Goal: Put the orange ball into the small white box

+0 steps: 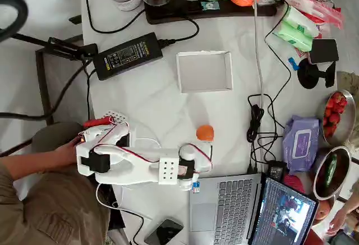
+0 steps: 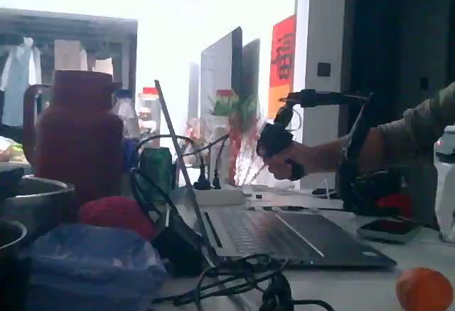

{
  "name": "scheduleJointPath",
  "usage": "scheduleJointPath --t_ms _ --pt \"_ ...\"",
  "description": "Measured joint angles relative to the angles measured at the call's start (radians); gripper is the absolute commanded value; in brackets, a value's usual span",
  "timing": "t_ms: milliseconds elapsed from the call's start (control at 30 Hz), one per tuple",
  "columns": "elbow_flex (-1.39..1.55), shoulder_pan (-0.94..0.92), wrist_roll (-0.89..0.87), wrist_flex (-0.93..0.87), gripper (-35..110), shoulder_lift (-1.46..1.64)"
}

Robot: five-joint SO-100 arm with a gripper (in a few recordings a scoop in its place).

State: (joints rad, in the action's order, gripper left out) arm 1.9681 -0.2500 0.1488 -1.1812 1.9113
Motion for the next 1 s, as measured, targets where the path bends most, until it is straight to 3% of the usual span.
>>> scheduleJointPath --t_ms 400,733,1000 --pt "0.006 -0.034 0.003 0.020 1 0.000" --pt "0.006 -0.009 0.086 0.014 36 0.000" --pt "0.057 -0.012 0.141 0.020 40 0.000"
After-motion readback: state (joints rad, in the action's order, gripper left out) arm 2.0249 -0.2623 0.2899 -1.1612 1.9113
